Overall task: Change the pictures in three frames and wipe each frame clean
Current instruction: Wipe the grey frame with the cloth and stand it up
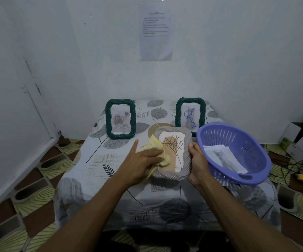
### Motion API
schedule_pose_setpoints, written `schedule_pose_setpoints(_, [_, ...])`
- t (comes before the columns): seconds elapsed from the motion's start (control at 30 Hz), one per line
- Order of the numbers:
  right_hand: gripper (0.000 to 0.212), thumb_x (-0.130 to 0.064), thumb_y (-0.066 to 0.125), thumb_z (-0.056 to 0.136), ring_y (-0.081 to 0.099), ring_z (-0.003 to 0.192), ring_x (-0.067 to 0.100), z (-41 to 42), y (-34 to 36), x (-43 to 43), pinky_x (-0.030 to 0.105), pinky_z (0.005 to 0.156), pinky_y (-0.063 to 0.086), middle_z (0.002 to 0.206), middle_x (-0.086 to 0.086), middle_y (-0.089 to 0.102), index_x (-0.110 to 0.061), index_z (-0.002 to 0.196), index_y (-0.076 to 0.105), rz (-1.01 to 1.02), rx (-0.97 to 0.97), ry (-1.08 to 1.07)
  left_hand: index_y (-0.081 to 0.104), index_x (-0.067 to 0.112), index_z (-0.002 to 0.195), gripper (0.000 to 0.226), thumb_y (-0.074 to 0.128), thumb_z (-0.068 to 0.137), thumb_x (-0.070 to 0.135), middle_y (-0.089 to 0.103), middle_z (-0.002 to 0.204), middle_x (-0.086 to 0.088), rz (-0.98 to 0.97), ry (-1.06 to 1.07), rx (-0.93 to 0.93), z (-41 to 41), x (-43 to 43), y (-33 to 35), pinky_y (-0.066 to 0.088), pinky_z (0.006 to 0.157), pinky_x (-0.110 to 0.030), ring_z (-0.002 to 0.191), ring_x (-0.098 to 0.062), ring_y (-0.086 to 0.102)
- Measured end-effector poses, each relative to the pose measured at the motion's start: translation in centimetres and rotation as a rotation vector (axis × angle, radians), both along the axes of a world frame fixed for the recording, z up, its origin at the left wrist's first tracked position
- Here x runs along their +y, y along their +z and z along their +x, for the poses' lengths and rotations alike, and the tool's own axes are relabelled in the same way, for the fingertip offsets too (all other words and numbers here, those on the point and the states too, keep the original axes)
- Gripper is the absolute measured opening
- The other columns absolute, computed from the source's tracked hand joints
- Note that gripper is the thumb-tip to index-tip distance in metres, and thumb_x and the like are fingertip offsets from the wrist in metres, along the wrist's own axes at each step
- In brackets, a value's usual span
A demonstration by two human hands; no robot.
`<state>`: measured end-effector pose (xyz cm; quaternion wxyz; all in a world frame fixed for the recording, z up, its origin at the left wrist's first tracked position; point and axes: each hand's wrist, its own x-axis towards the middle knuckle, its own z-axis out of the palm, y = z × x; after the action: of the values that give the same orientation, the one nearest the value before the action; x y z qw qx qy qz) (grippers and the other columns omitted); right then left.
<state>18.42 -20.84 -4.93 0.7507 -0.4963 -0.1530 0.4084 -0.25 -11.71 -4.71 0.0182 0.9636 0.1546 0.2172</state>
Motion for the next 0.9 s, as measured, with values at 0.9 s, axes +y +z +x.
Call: schedule_pose_setpoints(0.9, [0.025, -0.013, 0.037, 0.103, 0.065, 0.107, 0.036, 0.5, 0.6, 0.0, 0.055, 0.094, 0.05, 0.118, 0.018, 0.067, -0.009, 0.113, 0.06, 0.015, -0.056, 0.029, 0.06, 0.026, 0.125, 0.049, 0.03, 0.086, 0.03, 0.042, 0.148, 0.006, -0.111, -0.067, 0.01, 0.3, -0.2, -1.0, 0.005, 0.115, -0.053, 0.138, -0.008, 0.035])
